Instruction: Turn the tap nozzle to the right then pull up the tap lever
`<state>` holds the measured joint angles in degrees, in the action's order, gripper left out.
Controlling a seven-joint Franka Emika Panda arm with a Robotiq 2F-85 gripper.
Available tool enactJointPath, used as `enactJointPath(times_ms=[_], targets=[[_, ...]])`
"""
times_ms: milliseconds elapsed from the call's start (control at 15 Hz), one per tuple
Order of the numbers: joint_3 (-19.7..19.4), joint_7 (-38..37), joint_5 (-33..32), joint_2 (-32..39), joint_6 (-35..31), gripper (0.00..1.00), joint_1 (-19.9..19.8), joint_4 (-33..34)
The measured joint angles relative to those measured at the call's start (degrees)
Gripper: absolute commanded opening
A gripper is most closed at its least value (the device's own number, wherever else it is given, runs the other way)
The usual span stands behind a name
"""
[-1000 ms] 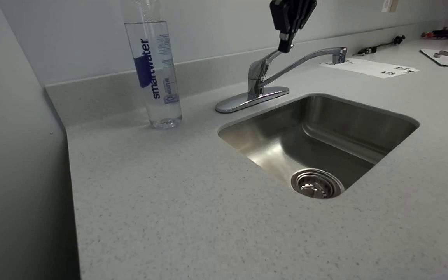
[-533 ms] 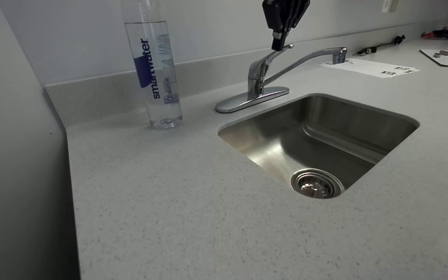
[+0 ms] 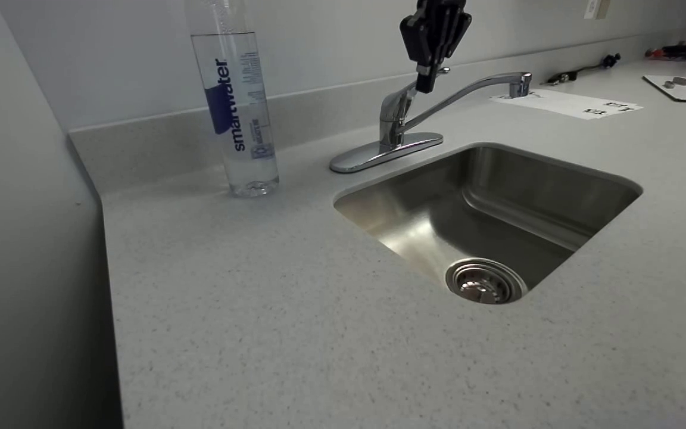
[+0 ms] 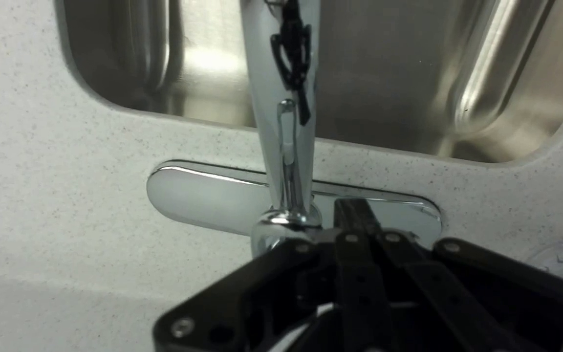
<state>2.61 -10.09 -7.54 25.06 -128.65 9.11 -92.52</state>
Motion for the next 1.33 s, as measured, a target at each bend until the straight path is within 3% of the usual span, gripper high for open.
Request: enactJointPath(times_ms=[533, 1000, 1333], targets=[[-0.6, -2.4, 0.0, 0.0, -0.1, 0.00, 0.0, 0.6], [-1.4, -3.7, -0.8, 0.0, -6.4, 0.00, 0.0, 1.6], [-1.4, -3.6, -0.8, 0.0, -6.6, 0.00, 0.3, 1.9]])
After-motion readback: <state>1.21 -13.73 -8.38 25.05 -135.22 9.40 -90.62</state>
